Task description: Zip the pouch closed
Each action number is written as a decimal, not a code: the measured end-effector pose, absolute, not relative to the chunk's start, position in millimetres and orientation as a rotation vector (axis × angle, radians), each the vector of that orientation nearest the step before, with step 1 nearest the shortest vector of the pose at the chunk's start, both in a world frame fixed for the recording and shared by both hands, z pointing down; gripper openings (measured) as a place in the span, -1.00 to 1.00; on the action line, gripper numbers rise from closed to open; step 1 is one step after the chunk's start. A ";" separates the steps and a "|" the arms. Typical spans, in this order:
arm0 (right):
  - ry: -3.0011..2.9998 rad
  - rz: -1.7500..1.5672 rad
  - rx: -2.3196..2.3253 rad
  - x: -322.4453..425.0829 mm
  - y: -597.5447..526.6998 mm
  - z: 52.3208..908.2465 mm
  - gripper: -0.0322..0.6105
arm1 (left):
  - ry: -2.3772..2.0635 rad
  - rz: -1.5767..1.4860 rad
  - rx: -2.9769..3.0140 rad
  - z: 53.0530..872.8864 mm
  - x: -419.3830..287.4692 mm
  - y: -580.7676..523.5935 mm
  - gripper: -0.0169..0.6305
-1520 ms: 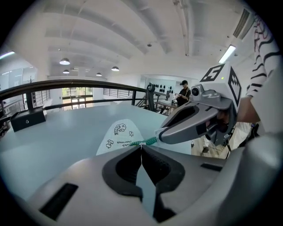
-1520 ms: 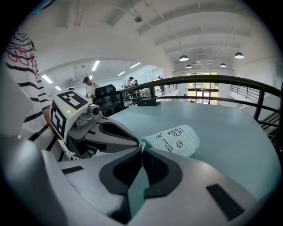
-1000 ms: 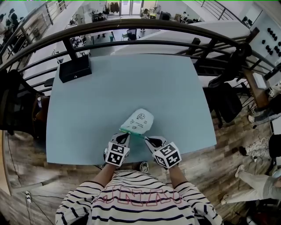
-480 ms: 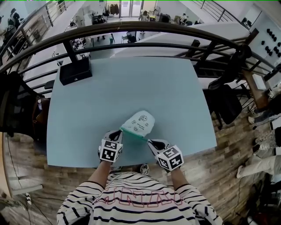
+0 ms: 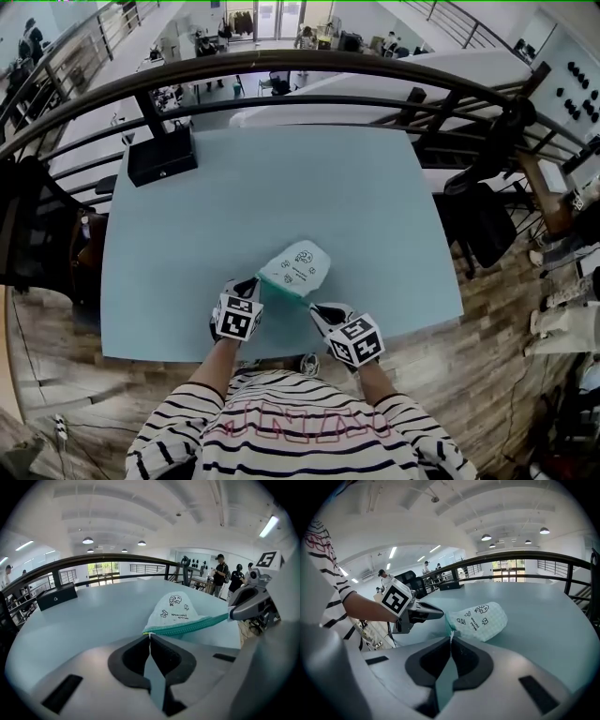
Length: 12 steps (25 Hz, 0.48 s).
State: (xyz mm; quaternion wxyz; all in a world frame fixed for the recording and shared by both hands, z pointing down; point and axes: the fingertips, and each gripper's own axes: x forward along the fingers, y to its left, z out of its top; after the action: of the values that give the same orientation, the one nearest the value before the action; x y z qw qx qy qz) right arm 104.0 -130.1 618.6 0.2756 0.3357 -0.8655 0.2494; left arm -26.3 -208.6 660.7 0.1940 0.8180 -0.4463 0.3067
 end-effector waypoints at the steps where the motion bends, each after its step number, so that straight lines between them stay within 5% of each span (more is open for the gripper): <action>1: -2.326 0.673 0.900 103.7 -129.7 618.5 -0.79 | -1.251 0.876 2.293 662.4 -26.2 -207.6 -0.86; 12: -2.277 0.686 1.002 112.2 -130.7 626.1 -0.78 | -1.211 0.997 2.261 679.6 -25.5 -196.7 -0.86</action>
State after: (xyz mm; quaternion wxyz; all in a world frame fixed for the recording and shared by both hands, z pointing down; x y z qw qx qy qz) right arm 112.2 -130.7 626.1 0.2768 0.3733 -0.8479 0.2553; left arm -25.5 -196.7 679.6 0.1935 0.8061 -0.4316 0.3556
